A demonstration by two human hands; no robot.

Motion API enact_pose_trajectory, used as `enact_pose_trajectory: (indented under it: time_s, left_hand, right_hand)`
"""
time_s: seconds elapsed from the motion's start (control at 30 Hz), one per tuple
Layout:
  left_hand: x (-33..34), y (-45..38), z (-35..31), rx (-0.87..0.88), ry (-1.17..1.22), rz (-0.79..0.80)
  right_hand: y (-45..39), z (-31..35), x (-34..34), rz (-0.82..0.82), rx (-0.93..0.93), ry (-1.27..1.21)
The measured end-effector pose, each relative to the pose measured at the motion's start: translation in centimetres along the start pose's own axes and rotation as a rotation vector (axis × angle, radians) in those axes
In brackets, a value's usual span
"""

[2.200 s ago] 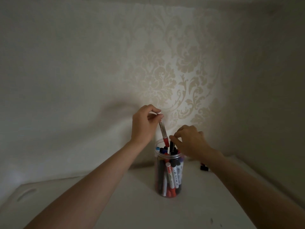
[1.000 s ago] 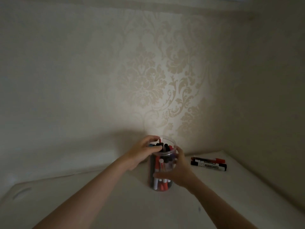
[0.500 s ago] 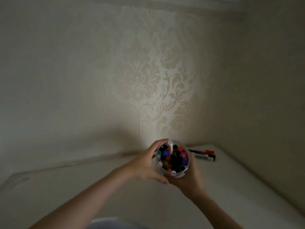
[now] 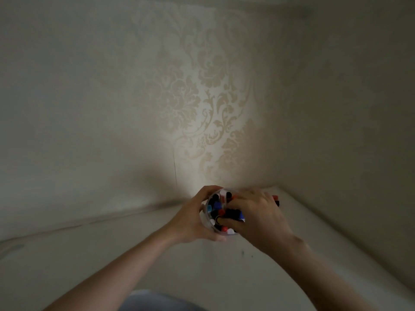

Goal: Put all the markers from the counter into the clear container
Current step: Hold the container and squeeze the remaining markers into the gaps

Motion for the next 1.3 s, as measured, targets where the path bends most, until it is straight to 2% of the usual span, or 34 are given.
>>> enact_pose_trajectory:
  time_s: [0.07,0.13,0.2,0.27,0.33,0.4,0.47,0.53,0.73,0.87,0.9,0.97,1.03,1.07,1.17,1.23,1.3]
  left_hand:
    - [0.0,0.0,0.1,-0.002,-0.007,-0.013]
    - [-0.3,0.0,0.3,-0.002,0.003,-0.028]
    - [-0.5,0.0,0.6,-0.001,0.006,-0.045]
    - [-0.8,0.1,1.0,0.003,0.019,-0.057]
    - [-1.0,0.2,1.2,0.014,0.026,-0.074]
    - [-1.1,0.1,1.3,0.023,0.035,-0.084]
    - [-0.9,-0.2,1.4,0.021,0.046,-0.079]
    - [-0.5,-0.4,1.4,0.015,0.051,-0.067]
    - [-0.2,-0.6,1.6,-0.001,0.035,-0.035]
    - [-0.6,-0.7,1.7,-0.013,0.051,-0.052]
    - [-0.6,-0.7,1.7,-0.011,0.047,-0.050]
    - [-0.5,-0.6,1.6,-0.008,0.033,-0.045]
    - [-0.3,-0.6,1.4,-0.011,0.027,-0.046]
    - [-0.2,-0.6,1.3,-0.013,0.025,-0.044]
    - [0.1,-0.7,0.8,-0.026,0.022,-0.021]
    - [0.0,-0.7,0.6,-0.033,0.010,-0.014]
    - [-0.1,-0.5,0.8,-0.041,0.014,-0.017]
  right_hand:
    - [-0.2,-0.2,-0.1,0.012,0.011,-0.028]
    - [0.3,-0.1,-1.9,-0.078,0.020,-0.121]
    - [1.9,-0.8,-5.5,-0.295,0.102,-0.234]
    - [4.3,-3.7,-9.1,-0.512,0.276,-0.377]
    - [6.7,-7.9,-10.5,-0.641,0.471,-0.446]
    - [8.2,-11.6,-8.7,-0.578,0.609,-0.388]
    - [9.1,-13.7,-3.5,-0.375,0.700,-0.335]
    - [9.9,-14.4,2.2,-0.227,0.703,-0.331]
    - [10.8,-14.0,8.6,-0.046,0.769,-0.421]
    - [9.9,-13.2,8.6,0.033,0.702,-0.291]
    - [9.4,-12.8,7.8,-0.014,0.657,-0.296]
    - [8.0,-10.8,4.5,-0.226,0.547,-0.376]
    - [5.7,-7.1,0.3,-0.410,0.372,-0.433]
    - [4.3,-5.2,-1.3,-0.442,0.263,-0.439]
    - [0.2,-0.6,-2.5,-0.391,0.044,-0.311]
    - [-1.5,0.6,-1.2,-0.355,-0.009,-0.097]
    - [-2.2,0.8,0.2,-0.303,-0.012,0.001]
Point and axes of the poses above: each hand's wrist, its own y-axis away from the middle knuckle, its own x-axis out of the palm, z = x × y, the point moved 6 cm from there along -y, towards the middle knuckle, and after that the axes turned 1 degree about z, right-handed, at the moved point
